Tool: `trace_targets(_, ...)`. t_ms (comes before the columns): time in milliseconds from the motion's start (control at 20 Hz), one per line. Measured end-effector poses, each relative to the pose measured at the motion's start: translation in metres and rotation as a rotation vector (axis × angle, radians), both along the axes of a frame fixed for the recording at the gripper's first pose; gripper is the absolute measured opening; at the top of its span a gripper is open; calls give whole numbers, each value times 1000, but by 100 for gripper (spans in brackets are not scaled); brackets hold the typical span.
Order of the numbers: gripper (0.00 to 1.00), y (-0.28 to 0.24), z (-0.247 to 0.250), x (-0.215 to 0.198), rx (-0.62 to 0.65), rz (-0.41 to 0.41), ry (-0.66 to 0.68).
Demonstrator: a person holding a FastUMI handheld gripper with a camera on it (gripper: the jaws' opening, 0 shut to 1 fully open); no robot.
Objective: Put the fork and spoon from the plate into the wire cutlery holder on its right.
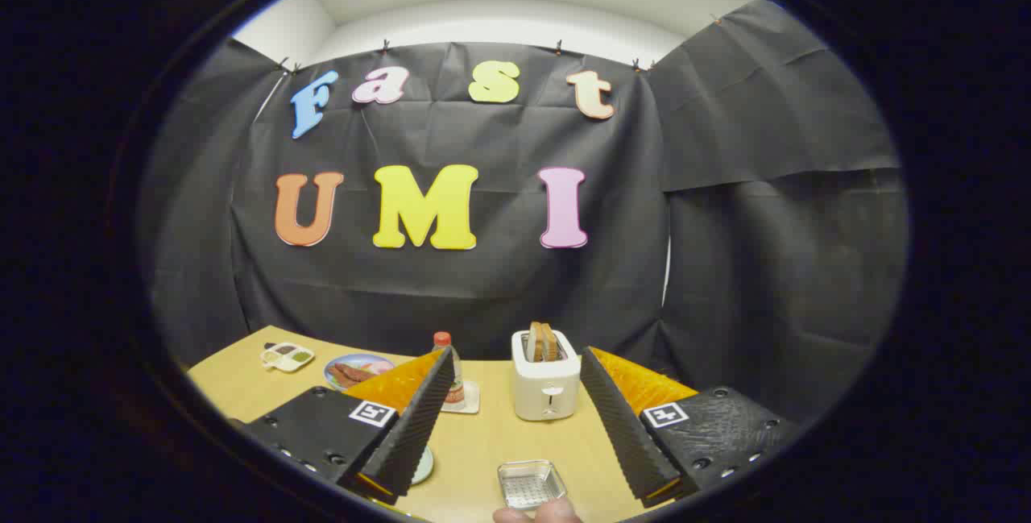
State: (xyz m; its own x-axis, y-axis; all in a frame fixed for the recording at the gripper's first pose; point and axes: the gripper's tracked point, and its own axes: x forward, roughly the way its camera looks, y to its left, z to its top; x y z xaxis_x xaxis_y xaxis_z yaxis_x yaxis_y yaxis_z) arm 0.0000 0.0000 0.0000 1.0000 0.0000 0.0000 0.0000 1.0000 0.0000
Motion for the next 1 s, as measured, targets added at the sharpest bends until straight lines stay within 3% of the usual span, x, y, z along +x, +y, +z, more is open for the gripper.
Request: trace_targets(1000,95,16,3,-4,14,44,26)
